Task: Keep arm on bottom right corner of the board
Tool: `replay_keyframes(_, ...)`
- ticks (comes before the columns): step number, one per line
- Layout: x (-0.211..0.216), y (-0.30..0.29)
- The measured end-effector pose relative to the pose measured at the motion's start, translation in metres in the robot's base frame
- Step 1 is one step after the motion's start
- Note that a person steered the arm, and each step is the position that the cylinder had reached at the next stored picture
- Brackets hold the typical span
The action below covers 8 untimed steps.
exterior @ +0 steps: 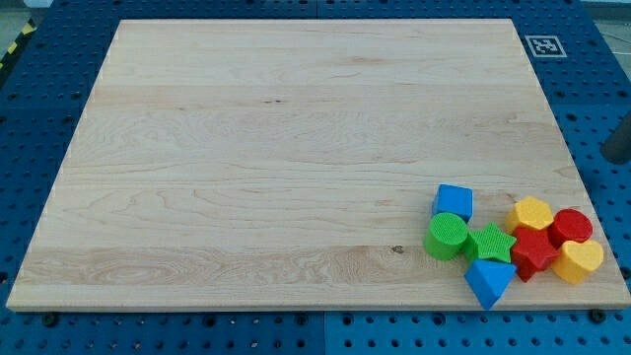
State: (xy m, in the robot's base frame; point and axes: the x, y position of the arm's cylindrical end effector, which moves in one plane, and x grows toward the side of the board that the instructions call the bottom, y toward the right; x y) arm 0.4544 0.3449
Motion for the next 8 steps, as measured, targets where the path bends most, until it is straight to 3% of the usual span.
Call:
replay_keyframes(3, -0.001, 0.000)
replay_keyframes(6, 0.028, 0.000)
replay_keyframes(8, 0.089, 0.000)
